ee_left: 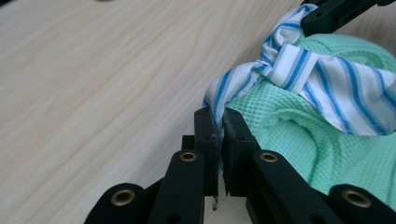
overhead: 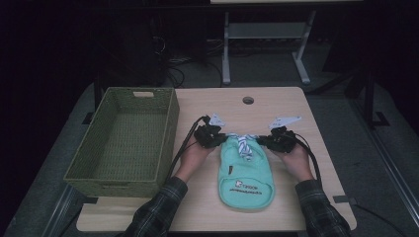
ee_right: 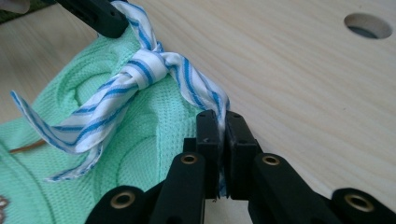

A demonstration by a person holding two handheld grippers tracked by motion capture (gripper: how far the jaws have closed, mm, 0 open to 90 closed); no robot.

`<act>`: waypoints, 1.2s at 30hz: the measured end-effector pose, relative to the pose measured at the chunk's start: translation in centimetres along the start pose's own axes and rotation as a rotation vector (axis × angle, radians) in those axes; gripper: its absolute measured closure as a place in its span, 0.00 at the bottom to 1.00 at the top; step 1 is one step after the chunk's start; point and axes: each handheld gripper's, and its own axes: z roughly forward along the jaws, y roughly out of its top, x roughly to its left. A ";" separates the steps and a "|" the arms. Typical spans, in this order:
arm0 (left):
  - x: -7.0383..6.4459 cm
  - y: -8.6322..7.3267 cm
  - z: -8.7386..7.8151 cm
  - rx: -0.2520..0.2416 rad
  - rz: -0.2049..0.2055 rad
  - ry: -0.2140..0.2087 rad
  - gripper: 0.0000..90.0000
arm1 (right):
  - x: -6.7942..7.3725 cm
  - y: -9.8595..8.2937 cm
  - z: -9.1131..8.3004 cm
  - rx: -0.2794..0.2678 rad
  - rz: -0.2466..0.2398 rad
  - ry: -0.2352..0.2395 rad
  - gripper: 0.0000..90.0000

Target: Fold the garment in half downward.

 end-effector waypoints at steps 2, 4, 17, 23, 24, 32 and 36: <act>-0.1 0.3 -0.4 -0.012 0.008 0.005 0.95 | 0.1 0.2 -0.5 -0.015 -0.005 -0.002 0.96; -0.3 0.6 -0.8 -0.029 0.004 0.005 0.95 | 0.2 0.4 -1.0 -0.032 -0.007 -0.006 0.96; -1.0 2.5 -4.2 -0.123 0.043 0.058 0.95 | 1.3 2.4 -4.1 -0.156 -0.066 -0.042 0.95; -1.4 2.2 -3.7 -0.099 0.072 0.070 0.95 | 1.6 2.2 -3.6 -0.154 -0.079 -0.064 0.95; -1.4 2.0 -3.3 -0.089 0.078 0.071 0.95 | 1.5 2.0 -3.2 -0.143 -0.081 -0.068 0.95; -1.5 1.1 -1.7 -0.048 0.086 0.055 0.95 | 1.2 0.4 -0.6 -0.078 -0.063 -0.074 0.95; -1.6 1.4 -2.3 -0.081 0.100 0.067 0.95 | 1.2 0.4 -0.9 -0.083 -0.086 -0.091 0.95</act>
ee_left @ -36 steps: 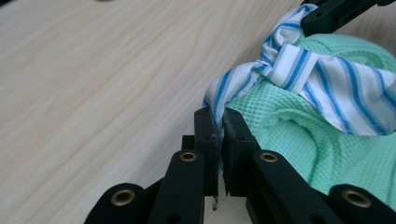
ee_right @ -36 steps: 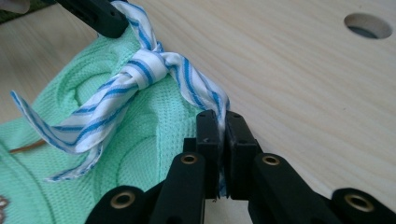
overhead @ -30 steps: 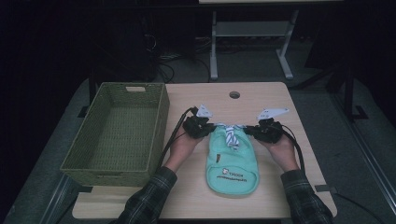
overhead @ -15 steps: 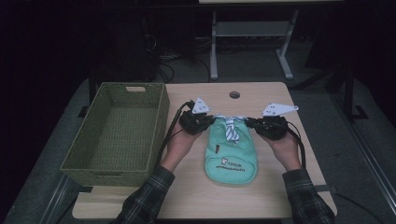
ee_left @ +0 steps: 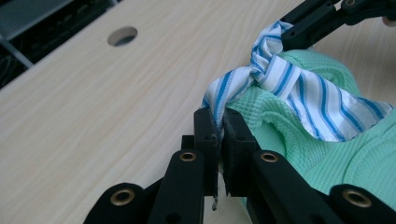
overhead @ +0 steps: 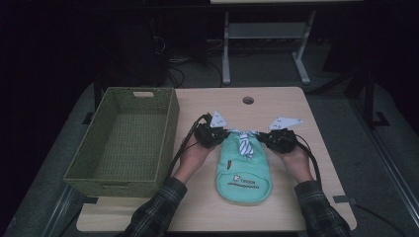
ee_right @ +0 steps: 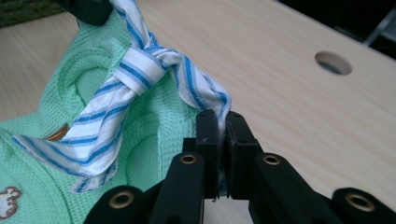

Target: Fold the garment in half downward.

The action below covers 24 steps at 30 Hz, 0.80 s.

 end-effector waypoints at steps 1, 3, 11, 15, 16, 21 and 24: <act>0.0 0.2 -0.3 -0.015 0.001 0.003 0.95 | 0.1 0.2 -0.3 -0.013 0.001 -0.005 0.95; 0.1 0.6 -1.1 -0.040 0.004 0.014 0.95 | 0.1 0.7 -1.0 -0.044 -0.015 -0.015 0.95; -0.4 1.2 -3.0 -0.090 0.027 0.026 0.94 | 1.0 2.1 -3.1 -0.117 -0.050 -0.034 0.95; -1.0 0.4 -3.4 -0.078 0.039 0.004 0.94 | 1.6 1.6 -3.0 -0.107 -0.075 -0.024 0.95; -1.1 0.2 -3.5 -0.070 0.044 -0.002 0.94 | 1.9 1.4 -3.0 -0.105 -0.077 -0.023 0.95; -2.0 -0.5 -3.7 -0.064 0.070 -0.009 0.94 | 3.0 0.6 -3.2 -0.089 -0.098 -0.029 0.94; -2.4 -0.7 -4.0 -0.064 0.084 -0.015 0.94 | 3.3 0.2 -3.4 -0.090 -0.104 -0.025 0.94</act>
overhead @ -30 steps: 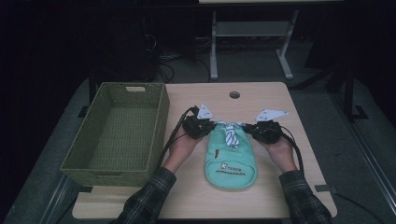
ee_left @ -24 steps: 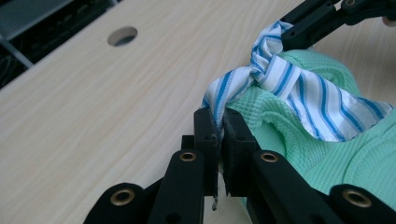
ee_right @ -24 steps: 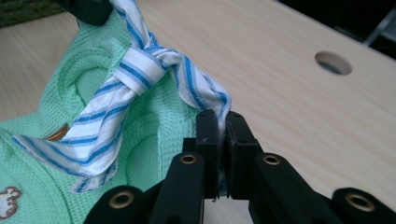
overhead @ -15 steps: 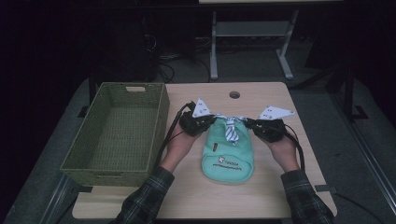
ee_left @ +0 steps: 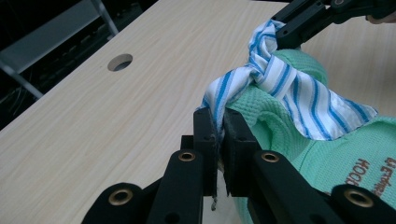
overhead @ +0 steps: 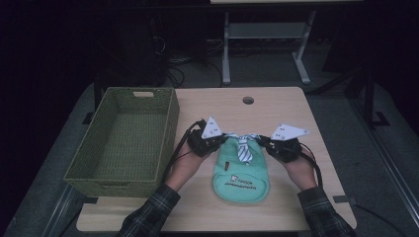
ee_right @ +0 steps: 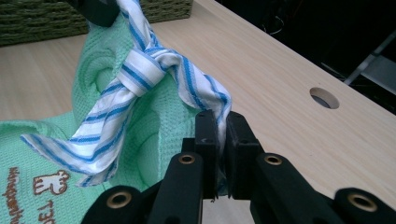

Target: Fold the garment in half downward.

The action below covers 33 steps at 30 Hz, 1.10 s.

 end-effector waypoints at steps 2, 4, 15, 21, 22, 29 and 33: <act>-0.3 -0.1 -0.4 -0.009 0.009 0.001 0.94 | 0.2 -0.1 -0.2 -0.002 0.006 0.005 0.94; -0.5 -0.1 -0.6 -0.016 0.015 -0.001 0.94 | 0.3 -0.1 -0.4 -0.007 0.009 0.009 0.93; -2.1 -1.1 -1.7 -0.025 -0.015 -0.056 0.93 | 1.5 -1.0 -1.4 -0.004 0.052 0.076 0.88; -3.1 -1.2 -2.5 -0.030 0.004 -0.065 0.93 | 2.2 -1.4 -2.4 -0.017 0.051 0.096 0.89; -3.2 -1.2 -2.6 -0.031 0.008 -0.068 0.93 | 2.4 -1.4 -2.5 -0.017 0.050 0.097 0.88; -3.9 -2.1 -3.0 -0.017 -0.015 -0.112 0.91 | 3.5 -2.0 -3.1 -0.010 0.061 0.133 0.86; -4.3 -2.8 -3.1 0.004 -0.026 -0.151 0.90 | 4.2 -2.6 -3.2 0.007 0.059 0.158 0.89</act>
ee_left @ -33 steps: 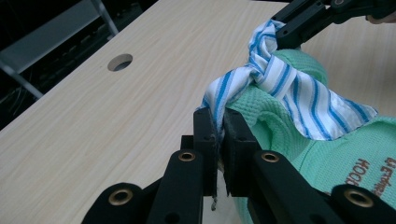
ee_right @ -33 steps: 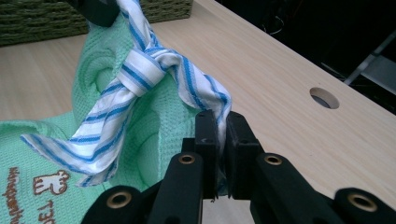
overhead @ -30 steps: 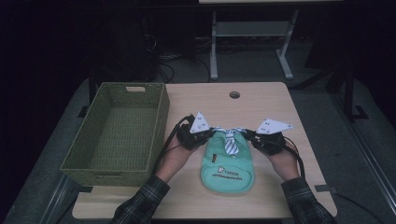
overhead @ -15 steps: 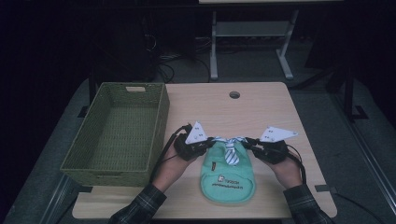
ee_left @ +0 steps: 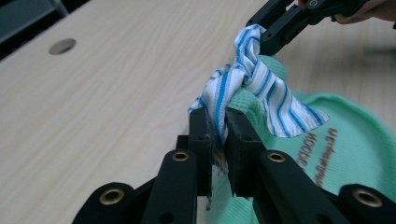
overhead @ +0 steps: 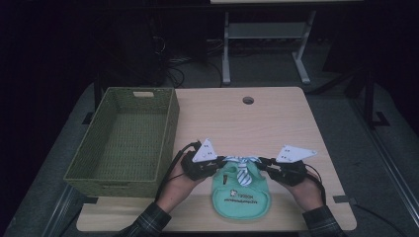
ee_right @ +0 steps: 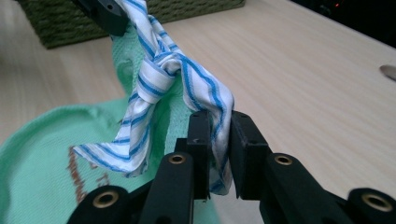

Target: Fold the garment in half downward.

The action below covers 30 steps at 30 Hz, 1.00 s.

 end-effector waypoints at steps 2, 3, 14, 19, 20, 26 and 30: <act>-0.3 -0.3 0.0 0.000 -0.012 -0.016 0.90 | 0.3 -0.3 -0.1 0.016 0.009 0.014 0.89; -0.5 -0.4 0.1 0.004 -0.012 -0.025 0.90 | 0.4 -0.5 -0.1 0.018 0.006 0.019 0.90; -1.5 -1.9 2.0 0.131 0.030 -0.041 0.91 | 1.4 -2.0 0.3 0.092 0.002 0.045 0.91; -0.5 -2.0 2.6 0.145 0.036 -0.006 0.92 | 1.0 -2.2 1.1 0.103 0.005 0.040 0.92; -0.2 -2.0 2.7 0.143 0.035 -0.002 0.92 | 0.9 -2.2 1.3 0.105 0.005 0.039 0.92; -0.4 -2.0 2.3 0.130 0.031 -0.011 0.88 | 0.7 -2.0 1.8 0.112 -0.006 0.029 0.89; -0.9 -1.9 1.5 0.116 0.011 -0.046 0.83 | 0.7 -2.0 0.8 0.084 0.020 0.055 0.82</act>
